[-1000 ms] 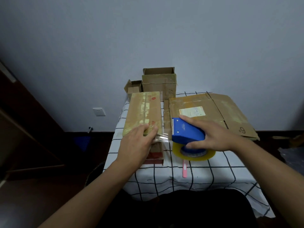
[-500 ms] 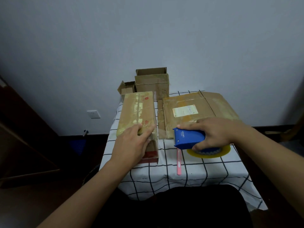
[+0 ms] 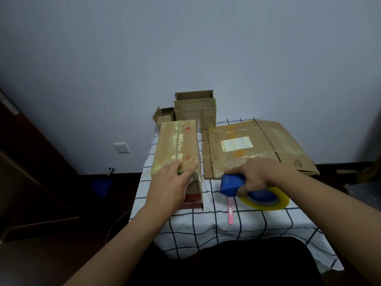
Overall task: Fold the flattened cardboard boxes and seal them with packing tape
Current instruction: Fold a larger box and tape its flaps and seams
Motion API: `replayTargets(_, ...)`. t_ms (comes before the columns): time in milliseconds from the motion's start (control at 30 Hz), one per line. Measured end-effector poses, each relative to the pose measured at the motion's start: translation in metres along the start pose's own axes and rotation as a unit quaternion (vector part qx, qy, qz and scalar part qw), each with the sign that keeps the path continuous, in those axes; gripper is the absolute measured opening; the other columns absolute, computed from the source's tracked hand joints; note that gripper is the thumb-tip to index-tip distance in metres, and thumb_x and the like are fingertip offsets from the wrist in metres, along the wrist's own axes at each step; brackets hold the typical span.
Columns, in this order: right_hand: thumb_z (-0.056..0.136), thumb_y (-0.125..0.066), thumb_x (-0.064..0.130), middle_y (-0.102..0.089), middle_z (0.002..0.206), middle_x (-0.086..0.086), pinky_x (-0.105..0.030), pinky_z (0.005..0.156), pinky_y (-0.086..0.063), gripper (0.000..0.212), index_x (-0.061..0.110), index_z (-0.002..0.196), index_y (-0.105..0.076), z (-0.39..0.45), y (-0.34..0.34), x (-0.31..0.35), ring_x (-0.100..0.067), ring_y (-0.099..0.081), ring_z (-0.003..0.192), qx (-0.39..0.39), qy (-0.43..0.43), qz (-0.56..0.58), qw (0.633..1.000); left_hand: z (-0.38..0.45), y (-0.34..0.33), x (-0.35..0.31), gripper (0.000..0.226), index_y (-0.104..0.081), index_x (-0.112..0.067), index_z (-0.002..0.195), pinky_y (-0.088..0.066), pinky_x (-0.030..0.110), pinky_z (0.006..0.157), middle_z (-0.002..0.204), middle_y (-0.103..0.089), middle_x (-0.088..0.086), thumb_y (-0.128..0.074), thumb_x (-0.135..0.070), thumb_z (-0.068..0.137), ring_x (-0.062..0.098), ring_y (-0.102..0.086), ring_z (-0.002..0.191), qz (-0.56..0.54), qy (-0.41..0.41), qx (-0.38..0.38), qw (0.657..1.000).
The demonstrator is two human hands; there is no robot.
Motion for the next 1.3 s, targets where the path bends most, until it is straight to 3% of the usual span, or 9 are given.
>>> replayTargets(100,0.088,-0.042,0.072,-0.051,0.104,0.001,-0.036,0.082,-0.048,0.071,0.053,0.15,-0.015,-0.012,-0.01,-0.013,-0.019,-0.051,0.091,-0.087,-0.035,0.039,0.995,0.003,-0.004,-0.003,0.048,-0.062,-0.026,0.131,-0.054,0.038,0.062,0.109,-0.065,0.017,-0.074,-0.028,0.085,0.033,-0.064,0.085,-0.011,0.001,-0.007,1.0)
replayTargets(267,0.099,-0.03,0.054,-0.042,0.1,-0.002,-0.033,0.075,-0.043,0.063,0.059,0.145,0.013,-0.032,-0.045,-0.027,-0.018,-0.047,0.085,-0.174,-0.074,0.114,0.975,0.002,-0.007,-0.005,0.049,-0.06,-0.026,0.133,-0.053,0.039,0.064,0.11,-0.063,0.017,-0.072,-0.027,0.086,0.034,-0.063,0.085,-0.019,0.002,-0.02,1.0)
replayTargets(500,0.099,-0.044,0.049,-0.04,0.125,-0.007,-0.037,0.096,-0.035,0.088,0.033,0.151,0.026,-0.038,-0.115,-0.027,-0.024,-0.046,0.11,-0.186,-0.167,0.023,0.968,0.002,-0.008,-0.006,0.051,-0.061,-0.026,0.131,-0.053,0.039,0.063,0.107,-0.063,0.017,-0.076,-0.024,0.082,0.035,-0.063,0.083,-0.031,0.01,-0.026,0.999)
replayTargets(767,0.1,-0.044,0.047,-0.039,0.135,-0.006,-0.034,0.103,-0.032,0.082,0.024,0.156,0.012,-0.041,-0.154,-0.026,-0.023,-0.041,0.121,-0.186,-0.214,0.044,0.958,0.003,-0.007,-0.006,0.05,-0.06,-0.026,0.131,-0.053,0.039,0.067,0.109,-0.064,0.016,-0.075,-0.023,0.083,0.035,-0.063,0.086,-0.037,0.02,-0.023,0.999)
replayTargets(933,0.094,-0.051,0.049,-0.034,0.143,-0.011,-0.04,0.108,-0.032,0.082,0.022,0.157,-0.004,-0.049,-0.131,-0.017,-0.028,-0.036,0.13,-0.201,-0.232,0.107,0.946,0.0,-0.003,-0.007,0.053,-0.057,-0.019,0.134,-0.053,0.038,0.067,0.111,-0.065,0.012,-0.074,-0.022,0.085,0.032,-0.062,0.09,-0.047,0.019,-0.034,0.998)
replayTargets(1033,0.098,-0.051,0.044,-0.047,0.134,-0.001,-0.039,0.099,-0.042,0.06,0.023,0.151,-0.032,-0.049,-0.085,0.019,-0.02,-0.045,0.123,-0.306,-0.16,0.34,0.875,0.0,0.001,-0.006,0.052,-0.054,-0.014,0.135,-0.053,0.039,0.078,0.118,-0.065,0.007,-0.071,-0.025,0.088,0.029,-0.061,0.102,-0.069,0.054,-0.018,0.996)
replayTargets(1167,0.1,-0.05,0.04,-0.061,0.12,0.006,-0.038,0.098,-0.05,0.037,0.031,0.136,-0.051,-0.024,-0.044,0.074,-0.01,-0.061,0.105,-0.282,-0.077,0.665,0.687,-0.002,0.002,-0.007,0.036,-0.059,-0.015,0.12,-0.049,0.04,0.09,0.12,-0.065,0.006,-0.07,-0.025,0.087,0.027,-0.06,0.108,-0.072,0.063,-0.011,0.995)
replayTargets(1233,0.1,-0.052,0.03,-0.054,0.131,0.009,-0.026,0.097,-0.048,0.036,0.033,0.135,-0.05,-0.017,-0.036,0.094,-0.001,-0.055,0.112,-0.308,-0.043,0.673,0.671,-0.004,0.001,-0.006,0.038,-0.062,-0.016,0.12,-0.046,0.042,0.099,0.125,-0.066,0.006,-0.073,-0.023,0.084,0.025,-0.061,0.115,-0.054,0.064,-0.018,0.996)
replayTargets(1300,0.095,-0.057,0.016,-0.043,0.137,0.016,-0.008,0.094,-0.039,0.052,0.032,0.142,-0.043,-0.014,-0.036,0.107,0.012,-0.043,0.119,-0.362,-0.015,0.608,0.707,-0.006,-0.002,-0.005,0.043,-0.062,-0.017,0.124,-0.042,0.043,0.104,0.13,-0.064,0.005,-0.073,-0.02,0.083,0.023,-0.059,0.121,-0.057,0.069,-0.018,0.996)
Point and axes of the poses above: each hand's wrist, its own z-axis towards the middle knuckle, its own y-axis out of the back of the hand, x = y × z, the point moved 5 cm from there along z, towards the middle knuckle
